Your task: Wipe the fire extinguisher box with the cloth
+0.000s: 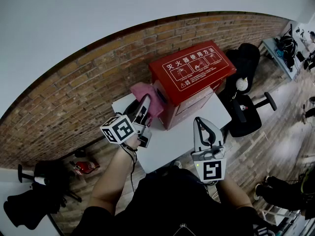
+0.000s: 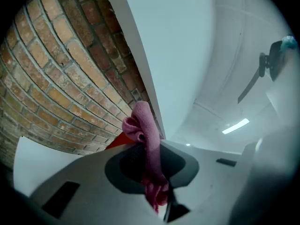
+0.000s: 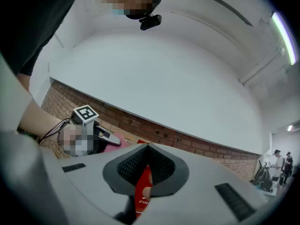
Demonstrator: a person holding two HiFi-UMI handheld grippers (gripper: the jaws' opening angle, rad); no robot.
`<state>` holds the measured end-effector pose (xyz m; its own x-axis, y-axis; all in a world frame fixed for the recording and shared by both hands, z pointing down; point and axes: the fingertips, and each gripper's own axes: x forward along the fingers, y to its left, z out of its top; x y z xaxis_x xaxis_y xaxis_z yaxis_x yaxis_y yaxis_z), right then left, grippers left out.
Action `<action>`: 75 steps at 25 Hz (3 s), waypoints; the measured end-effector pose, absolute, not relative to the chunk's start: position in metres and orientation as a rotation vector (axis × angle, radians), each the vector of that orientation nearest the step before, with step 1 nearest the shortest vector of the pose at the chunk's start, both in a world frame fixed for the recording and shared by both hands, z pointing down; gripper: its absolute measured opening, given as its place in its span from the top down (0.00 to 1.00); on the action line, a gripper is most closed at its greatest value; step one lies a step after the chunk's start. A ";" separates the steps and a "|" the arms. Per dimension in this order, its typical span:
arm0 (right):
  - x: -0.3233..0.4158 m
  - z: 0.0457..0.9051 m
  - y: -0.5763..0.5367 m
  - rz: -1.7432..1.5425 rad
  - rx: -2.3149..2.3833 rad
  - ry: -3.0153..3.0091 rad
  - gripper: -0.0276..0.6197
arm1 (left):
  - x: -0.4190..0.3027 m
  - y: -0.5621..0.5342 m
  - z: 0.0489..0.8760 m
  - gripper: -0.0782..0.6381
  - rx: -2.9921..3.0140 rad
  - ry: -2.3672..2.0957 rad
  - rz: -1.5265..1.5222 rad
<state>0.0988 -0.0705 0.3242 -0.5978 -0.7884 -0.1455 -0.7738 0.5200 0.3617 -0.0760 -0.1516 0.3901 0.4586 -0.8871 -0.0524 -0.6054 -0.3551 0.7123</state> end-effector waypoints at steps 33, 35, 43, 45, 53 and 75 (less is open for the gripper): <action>0.102 0.374 -0.093 -0.413 1.267 -2.622 0.93 | -0.072 -0.221 0.415 0.74 1.834 -0.816 -0.902; 0.102 0.377 -0.094 -0.408 1.265 -2.610 0.93 | -0.075 -0.222 0.424 0.74 1.824 -0.831 -0.888; 0.096 0.385 -0.097 -0.383 1.264 -2.588 0.93 | -0.076 -0.223 0.446 0.74 1.801 -0.829 -0.879; 0.095 0.387 -0.097 -0.374 1.259 -2.577 0.93 | -0.075 -0.223 0.451 0.74 1.797 -0.818 -0.883; 0.091 0.394 -0.094 -0.355 1.260 -2.553 0.93 | -0.078 -0.223 0.474 0.74 1.775 -0.835 -0.843; 0.083 0.400 -0.091 -0.361 1.252 -2.508 0.93 | -0.083 -0.224 0.531 0.74 1.713 -0.891 -0.747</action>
<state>0.0833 -0.0906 0.3996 -0.5679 -0.8063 0.1652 -0.7271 0.5856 0.3584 -0.0830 -0.2244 0.5309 0.5336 -0.8433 -0.0638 -0.2102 -0.2053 0.9559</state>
